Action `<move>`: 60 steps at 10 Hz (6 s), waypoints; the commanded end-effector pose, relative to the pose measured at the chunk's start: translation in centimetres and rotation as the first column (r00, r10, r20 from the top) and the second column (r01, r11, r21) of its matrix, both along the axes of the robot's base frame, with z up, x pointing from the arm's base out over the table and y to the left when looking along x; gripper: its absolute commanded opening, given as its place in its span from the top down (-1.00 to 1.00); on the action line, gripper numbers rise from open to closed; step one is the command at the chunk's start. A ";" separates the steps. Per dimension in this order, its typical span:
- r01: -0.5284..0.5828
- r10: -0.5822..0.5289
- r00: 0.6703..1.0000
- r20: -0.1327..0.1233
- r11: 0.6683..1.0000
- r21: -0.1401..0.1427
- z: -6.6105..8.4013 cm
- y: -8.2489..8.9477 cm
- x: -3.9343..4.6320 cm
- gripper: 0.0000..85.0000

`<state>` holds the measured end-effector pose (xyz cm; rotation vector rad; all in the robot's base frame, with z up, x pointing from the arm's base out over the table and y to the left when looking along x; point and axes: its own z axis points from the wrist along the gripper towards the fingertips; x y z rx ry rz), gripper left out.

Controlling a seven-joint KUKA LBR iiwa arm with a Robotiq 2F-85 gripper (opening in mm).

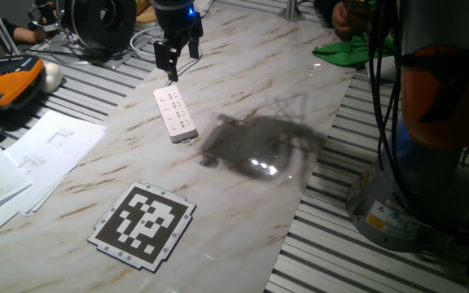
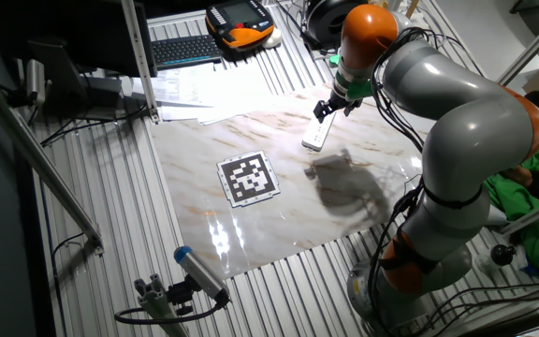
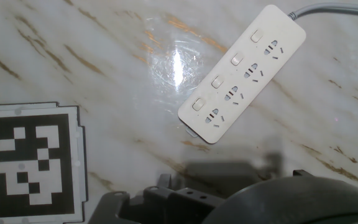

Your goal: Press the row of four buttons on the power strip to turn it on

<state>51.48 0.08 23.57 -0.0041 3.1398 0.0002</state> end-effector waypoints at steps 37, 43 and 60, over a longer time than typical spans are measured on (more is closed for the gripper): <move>0.713 -0.709 0.701 -0.068 0.697 0.078 -4.5 2.3 3.42 -1.00; 0.757 -0.755 0.647 -0.110 0.652 -0.024 -5.7 3.4 4.48 -1.00; 0.655 -0.638 0.750 -0.175 0.752 0.067 -12.1 3.3 9.72 -1.00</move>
